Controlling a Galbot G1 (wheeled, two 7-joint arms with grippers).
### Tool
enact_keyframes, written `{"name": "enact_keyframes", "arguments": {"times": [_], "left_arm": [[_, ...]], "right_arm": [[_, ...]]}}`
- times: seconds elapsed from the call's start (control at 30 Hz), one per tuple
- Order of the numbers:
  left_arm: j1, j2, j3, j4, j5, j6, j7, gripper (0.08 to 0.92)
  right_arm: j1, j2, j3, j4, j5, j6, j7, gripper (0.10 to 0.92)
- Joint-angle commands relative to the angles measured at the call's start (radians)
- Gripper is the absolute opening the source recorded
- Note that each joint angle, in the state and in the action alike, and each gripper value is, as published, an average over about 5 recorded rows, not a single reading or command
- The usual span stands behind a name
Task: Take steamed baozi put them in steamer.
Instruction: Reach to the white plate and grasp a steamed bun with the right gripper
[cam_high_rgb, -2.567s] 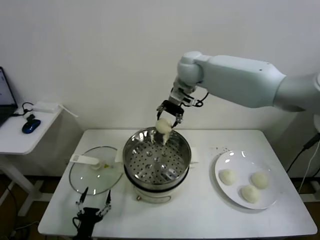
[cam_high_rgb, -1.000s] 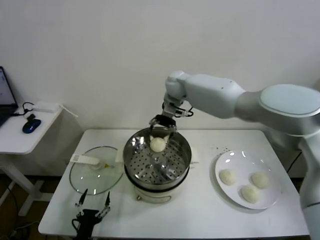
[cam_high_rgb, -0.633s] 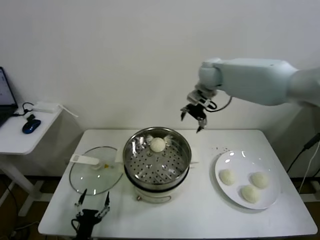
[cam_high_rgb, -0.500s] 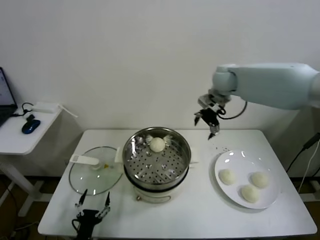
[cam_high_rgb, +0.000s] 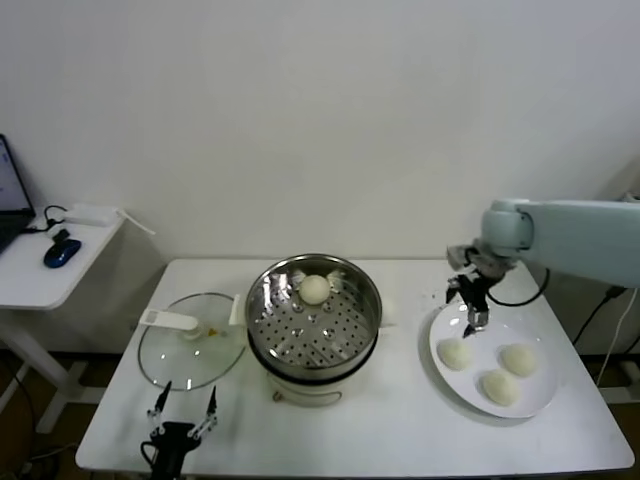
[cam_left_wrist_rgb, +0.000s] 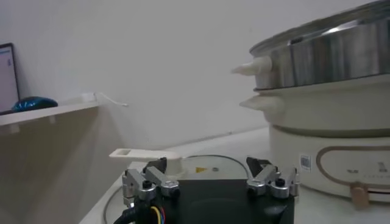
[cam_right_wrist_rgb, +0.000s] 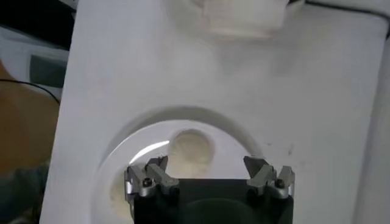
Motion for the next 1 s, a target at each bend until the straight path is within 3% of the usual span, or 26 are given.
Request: {"name": "enact_keyframes", "arguments": {"times": [0.03, 0.53, 1.0], "left_arm": [[0.001, 0.001, -0.001, 0.007, 0.01, -0.003, -0.002, 0.823], [0.003, 0.005, -0.001, 0.015, 0.029, -0.007, -0.015, 0.823], [0.003, 0.004, -0.005, 0.009, 0.035, -0.007, -0.019, 0.823]], "right_arm": [[-0.249, -0.068, 0.172, -0.064, -0.108, -0.07, 0.055, 0.823], [-0.333, -0.031, 0.271, -0.114, -0.156, -0.069, 0.064, 0.82], [-0.272, -0.032, 0.233, -0.085, -0.118, -0.074, 0.021, 0.706]]}}
